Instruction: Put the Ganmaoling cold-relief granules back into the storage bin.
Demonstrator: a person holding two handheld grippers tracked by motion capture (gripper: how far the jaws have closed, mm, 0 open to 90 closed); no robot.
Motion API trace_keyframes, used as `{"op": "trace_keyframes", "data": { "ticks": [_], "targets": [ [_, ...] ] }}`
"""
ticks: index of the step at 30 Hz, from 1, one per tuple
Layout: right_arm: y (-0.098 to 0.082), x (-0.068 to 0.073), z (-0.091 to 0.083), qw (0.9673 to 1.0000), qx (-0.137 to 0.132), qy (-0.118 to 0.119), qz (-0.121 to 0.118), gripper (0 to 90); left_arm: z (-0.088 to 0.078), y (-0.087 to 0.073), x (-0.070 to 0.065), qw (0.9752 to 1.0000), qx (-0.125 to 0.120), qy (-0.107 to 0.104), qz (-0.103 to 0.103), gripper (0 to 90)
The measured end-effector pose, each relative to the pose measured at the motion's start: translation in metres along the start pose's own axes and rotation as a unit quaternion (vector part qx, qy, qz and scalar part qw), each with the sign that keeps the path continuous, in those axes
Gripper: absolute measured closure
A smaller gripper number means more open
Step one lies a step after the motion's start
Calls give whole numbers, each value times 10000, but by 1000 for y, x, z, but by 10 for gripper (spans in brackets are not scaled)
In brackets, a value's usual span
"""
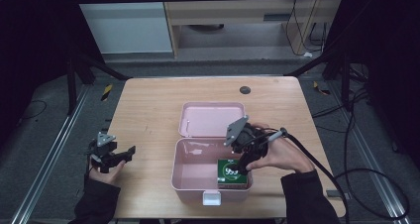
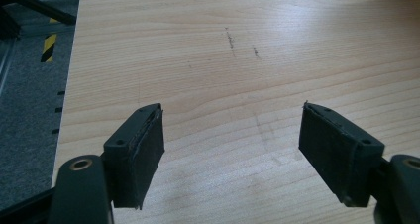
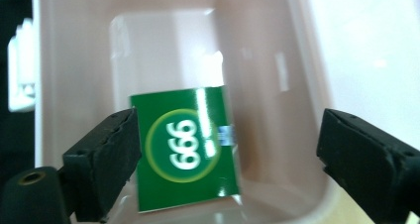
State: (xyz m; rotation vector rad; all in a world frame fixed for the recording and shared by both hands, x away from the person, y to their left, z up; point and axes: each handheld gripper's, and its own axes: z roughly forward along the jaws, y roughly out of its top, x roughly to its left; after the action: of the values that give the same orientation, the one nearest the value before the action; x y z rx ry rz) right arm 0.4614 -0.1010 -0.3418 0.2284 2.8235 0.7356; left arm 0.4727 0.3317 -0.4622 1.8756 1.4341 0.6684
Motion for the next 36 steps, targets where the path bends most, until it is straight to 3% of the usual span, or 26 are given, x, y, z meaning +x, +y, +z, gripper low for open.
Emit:
{"op": "trace_keyframes", "data": {
  "ticks": [3,5,10,16,19,22,25,27,29,30,31,32,33,34,35,36],
  "targets": [
    [-7,-4,-15,9986,-350,-342,219,107,0,0,0,10000,9,-19,13,261],
    [-14,-8,-24,9956,-565,-563,488,115,0,0,0,10000,17,-26,18,266],
    [-38,-13,-38,9839,-1068,-957,1066,102,0,0,-1,10000,23,-26,17,278],
    [-69,-11,-41,9738,-1334,-1118,1465,90,0,0,-1,10000,29,-18,19,282],
    [-84,-11,-42,9660,-1499,-1294,1660,75,0,0,-2,10000,28,-22,16,283],
    [-99,-9,-41,9519,-1805,-1524,1952,68,0,0,-2,10000,25,-30,17,284],
    [-115,-7,-39,9345,-2135,-1725,2266,66,1,0,-2,10000,26,-26,11,285],
    [-125,-7,-36,9208,-2328,-1849,2525,66,1,0,-2,10000,24,-27,10,286],
    [-136,-9,-34,9094,-2344,-2071,2740,57,0,0,-2,10000,19,-25,18,286],
    [-142,-10,-34,8998,-2403,-2224,2883,58,0,0,-2,10000,16,-24,15,286],
    [-146,-10,-33,8947,-2432,-2269,2980,57,0,0,-2,10000,14,-22,14,286],
    [-146,-10,-33,8947,-2432,-2269,2980,57,0,0,-2,10000,14,-22,14,286],
    [-151,-11,-32,8879,-2490,-2323,3092,56,1,-1,-2,10000,17,-23,16,286],
    [-162,-12,-27,8750,-2544,-2432,3323,52,1,-1,-2,10000,16,-22,17,285],
    [-165,-12,-25,8704,-2548,-2505,3386,52,1,-1,-2,10000,16,-22,17,285],
    [-165,-12,-25,8704,-2548,-2505,3386,52,1,-1,-2,10000,19,-21,25,285]
  ]
}}
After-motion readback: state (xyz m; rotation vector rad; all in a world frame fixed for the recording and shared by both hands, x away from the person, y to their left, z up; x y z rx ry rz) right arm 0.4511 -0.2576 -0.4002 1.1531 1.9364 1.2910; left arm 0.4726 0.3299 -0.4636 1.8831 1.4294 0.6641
